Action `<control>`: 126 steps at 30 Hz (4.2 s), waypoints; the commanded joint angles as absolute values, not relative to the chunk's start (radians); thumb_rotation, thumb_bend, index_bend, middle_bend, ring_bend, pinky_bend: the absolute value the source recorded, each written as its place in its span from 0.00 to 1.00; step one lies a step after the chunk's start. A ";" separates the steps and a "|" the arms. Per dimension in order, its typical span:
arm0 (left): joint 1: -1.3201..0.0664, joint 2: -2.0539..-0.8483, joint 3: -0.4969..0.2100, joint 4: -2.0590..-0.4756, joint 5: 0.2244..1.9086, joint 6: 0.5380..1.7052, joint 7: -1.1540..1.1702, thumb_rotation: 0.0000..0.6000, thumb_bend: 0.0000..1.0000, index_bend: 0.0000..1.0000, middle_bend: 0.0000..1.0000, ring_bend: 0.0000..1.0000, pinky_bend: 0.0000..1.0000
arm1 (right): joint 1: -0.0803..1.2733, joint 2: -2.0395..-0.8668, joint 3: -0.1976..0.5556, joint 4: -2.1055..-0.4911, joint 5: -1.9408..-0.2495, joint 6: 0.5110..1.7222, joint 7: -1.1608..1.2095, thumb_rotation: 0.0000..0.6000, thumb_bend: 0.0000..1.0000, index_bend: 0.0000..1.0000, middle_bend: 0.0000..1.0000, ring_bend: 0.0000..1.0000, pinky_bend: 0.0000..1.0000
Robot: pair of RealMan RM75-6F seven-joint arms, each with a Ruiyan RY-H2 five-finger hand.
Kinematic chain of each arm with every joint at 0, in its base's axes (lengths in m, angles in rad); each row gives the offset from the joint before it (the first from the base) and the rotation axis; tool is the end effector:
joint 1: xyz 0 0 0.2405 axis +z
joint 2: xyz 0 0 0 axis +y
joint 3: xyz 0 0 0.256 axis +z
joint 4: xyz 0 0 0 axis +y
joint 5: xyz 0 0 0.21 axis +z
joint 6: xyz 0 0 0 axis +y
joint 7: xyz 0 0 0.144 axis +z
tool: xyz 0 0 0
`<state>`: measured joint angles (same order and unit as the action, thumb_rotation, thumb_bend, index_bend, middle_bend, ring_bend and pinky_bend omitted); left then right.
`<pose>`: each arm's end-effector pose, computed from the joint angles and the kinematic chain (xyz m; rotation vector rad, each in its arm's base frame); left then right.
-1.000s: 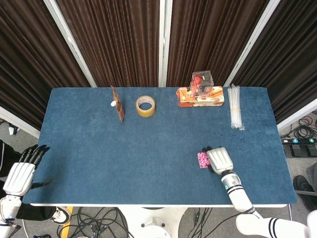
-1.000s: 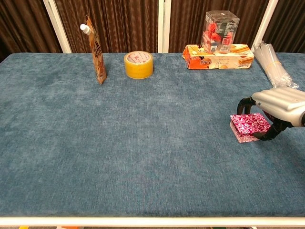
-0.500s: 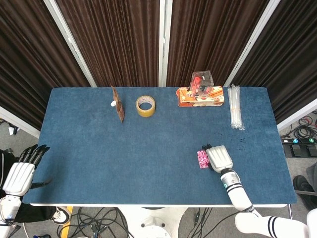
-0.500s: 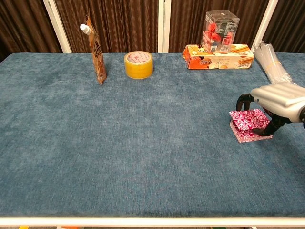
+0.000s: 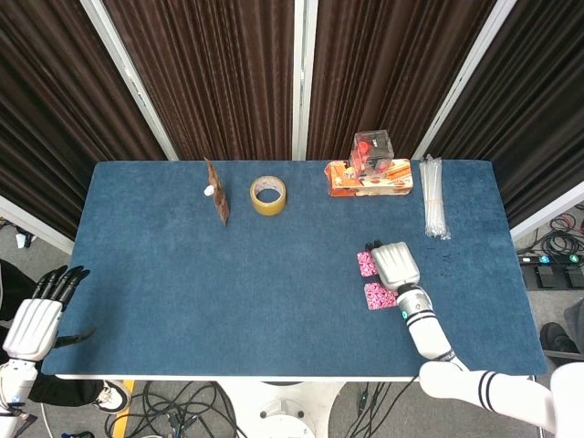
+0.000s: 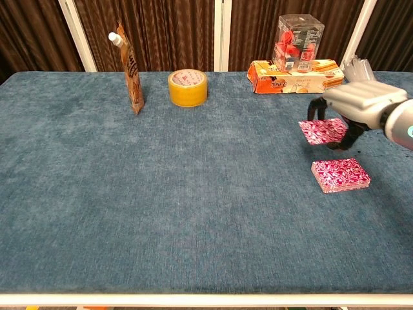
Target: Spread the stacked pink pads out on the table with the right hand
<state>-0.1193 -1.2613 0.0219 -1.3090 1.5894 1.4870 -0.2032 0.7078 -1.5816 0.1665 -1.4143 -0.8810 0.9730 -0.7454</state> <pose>-0.3435 0.1809 0.1273 -1.4976 -0.9360 -0.9546 -0.1951 -0.3463 -0.0202 1.8230 -0.7908 0.5393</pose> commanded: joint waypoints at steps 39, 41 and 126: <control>-0.108 -1.265 0.020 -1.268 1.574 1.483 -0.253 1.00 0.00 0.11 0.09 0.00 0.10 | 0.867 -1.693 0.169 -1.290 -0.735 0.908 -0.785 1.00 0.24 0.19 0.20 0.75 0.80; -0.108 -1.266 0.020 -1.268 1.575 1.483 -0.253 1.00 0.00 0.11 0.09 0.00 0.10 | 0.860 -1.667 0.169 -1.325 -0.748 0.927 -0.777 1.00 0.24 0.19 0.20 0.75 0.80; -0.112 -1.267 0.023 -1.286 1.578 1.475 -0.227 1.00 0.00 0.11 0.09 0.00 0.10 | 0.629 -1.524 0.001 -1.503 -0.947 0.999 -0.702 1.00 0.19 0.31 0.29 0.75 0.80</control>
<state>-0.1125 -1.2670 0.0233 -1.2858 1.5784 1.4754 -0.2269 0.6290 -1.5240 0.0010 -1.5029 -0.9468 0.9992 -0.7020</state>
